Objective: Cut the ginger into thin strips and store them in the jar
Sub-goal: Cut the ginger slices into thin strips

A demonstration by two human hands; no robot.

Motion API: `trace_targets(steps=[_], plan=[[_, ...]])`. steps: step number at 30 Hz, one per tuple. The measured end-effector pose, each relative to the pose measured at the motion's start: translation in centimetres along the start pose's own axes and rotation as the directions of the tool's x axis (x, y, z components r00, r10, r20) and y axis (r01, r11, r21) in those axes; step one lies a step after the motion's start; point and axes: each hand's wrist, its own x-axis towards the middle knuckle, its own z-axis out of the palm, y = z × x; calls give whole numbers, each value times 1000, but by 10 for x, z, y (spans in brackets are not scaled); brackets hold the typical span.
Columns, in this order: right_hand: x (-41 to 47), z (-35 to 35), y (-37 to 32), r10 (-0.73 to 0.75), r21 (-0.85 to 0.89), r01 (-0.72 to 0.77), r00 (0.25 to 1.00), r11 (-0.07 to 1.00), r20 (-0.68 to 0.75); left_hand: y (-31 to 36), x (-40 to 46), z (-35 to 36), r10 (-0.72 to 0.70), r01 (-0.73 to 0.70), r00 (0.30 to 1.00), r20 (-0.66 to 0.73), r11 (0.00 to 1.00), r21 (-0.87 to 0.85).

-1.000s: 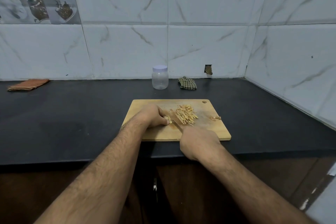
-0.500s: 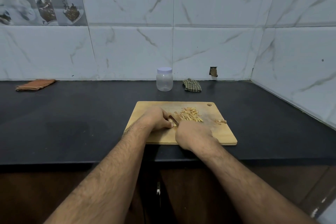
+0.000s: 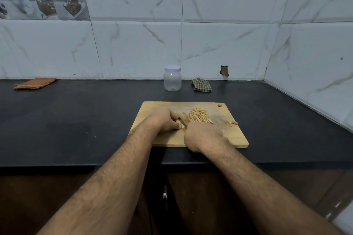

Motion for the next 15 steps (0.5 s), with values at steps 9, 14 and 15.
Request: trace_targets(steps=[9,14,15], plan=[[-35,13,21,40,47,-41,999,998,29,2,-2,-2,-19,19,1000,0,1000,-4],[-25,9,18,37,32,-37,999,999,-2,3,-4,-3,-15,15,1000,2,1000,4],[-21,6,17,36,32,-36,999,999,-8,3,-5,-3,-15,15,1000,-2,1000,1]])
